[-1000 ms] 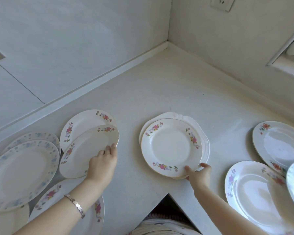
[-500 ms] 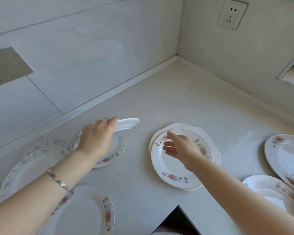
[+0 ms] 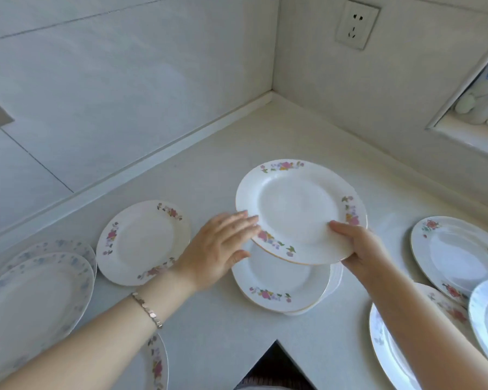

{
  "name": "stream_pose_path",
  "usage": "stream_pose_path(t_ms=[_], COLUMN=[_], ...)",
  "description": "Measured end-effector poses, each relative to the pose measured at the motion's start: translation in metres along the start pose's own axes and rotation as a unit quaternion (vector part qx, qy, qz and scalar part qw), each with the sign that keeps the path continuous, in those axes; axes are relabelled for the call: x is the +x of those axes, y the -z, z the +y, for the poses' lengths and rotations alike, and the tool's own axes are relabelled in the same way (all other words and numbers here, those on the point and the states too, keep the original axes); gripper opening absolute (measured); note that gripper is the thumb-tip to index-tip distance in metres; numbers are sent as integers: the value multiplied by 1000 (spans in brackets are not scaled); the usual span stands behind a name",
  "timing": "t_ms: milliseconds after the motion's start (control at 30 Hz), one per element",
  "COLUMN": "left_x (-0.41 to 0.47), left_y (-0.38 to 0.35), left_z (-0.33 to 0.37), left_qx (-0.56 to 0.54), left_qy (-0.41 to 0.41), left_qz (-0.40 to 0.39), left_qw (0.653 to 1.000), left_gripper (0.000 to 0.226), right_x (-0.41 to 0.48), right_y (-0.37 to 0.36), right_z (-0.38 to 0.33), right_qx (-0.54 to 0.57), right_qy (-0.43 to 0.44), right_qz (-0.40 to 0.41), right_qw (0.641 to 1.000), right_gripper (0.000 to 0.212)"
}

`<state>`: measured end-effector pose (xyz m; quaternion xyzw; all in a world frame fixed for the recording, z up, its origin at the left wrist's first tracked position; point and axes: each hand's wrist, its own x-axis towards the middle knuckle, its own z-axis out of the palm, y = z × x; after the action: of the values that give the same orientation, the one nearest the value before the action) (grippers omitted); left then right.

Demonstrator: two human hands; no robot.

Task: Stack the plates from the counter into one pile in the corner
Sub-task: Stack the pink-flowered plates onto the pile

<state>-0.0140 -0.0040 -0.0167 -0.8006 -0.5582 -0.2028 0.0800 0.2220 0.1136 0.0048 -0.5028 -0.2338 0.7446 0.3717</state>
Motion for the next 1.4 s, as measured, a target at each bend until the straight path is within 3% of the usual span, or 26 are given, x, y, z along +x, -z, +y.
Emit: stream_pose_path(t_ms=[67, 133, 200, 233, 333, 533, 700, 833, 1000, 1133, 1200, 1267, 1400], left_x=[-5, -6, -5, -6, -9, 1, 16, 25, 22, 25, 26, 26, 24], left_y=[-25, -41, -53, -59, -72, -80, -84, -87, -88, -87, -86, -87, -88], left_z=[1, 11, 18, 21, 21, 16, 9, 11, 9, 8, 8, 7, 6], left_qx=[-42, -116, -198, -223, -234, -213, -194, -199, -225, -242, -255, -261, -279], left_qy=[234, 471, 583, 597, 601, 624, 606, 599, 623, 633, 642, 647, 661], left_qz=[-35, -134, -230, -250, -248, -261, -276, -290, -284, -286, -288, -286, -267], left_qw=[971, 864, 754, 729, 722, 705, 720, 720, 693, 677, 663, 657, 643], left_gripper=[56, 61, 53, 47, 24, 26, 27, 22, 20, 11, 15, 22, 24], right_x=[-1, -2, -1, -2, -4, -2, 6, 13, 27, 33, 34, 32, 33], right_y=[21, 42, 63, 72, 92, 105, 99, 86, 68, 58, 59, 61, 65], right_z=[-12, -11, -4, 0, 15, 41, 52, 58, 69, 76, 78, 78, 73], right_qx=[1, 1, 9, 13, 18, 11, -40, -57, -76, -117, -259, -408, -569], right_qy=[59, 76, 64, 56, 34, 1, 12, 10, -5, 10, 59, 97, 106], right_qz=[42, 65, 94, 105, 115, 126, 146, 151, 126, 133, 163, 178, 199], right_qw=[997, 995, 993, 993, 993, 992, 988, 987, 989, 984, 950, 890, 791], right_gripper=[29, 34, 42, 44, 42, 27, 40, 37, 33, 18, 18, 23, 33])
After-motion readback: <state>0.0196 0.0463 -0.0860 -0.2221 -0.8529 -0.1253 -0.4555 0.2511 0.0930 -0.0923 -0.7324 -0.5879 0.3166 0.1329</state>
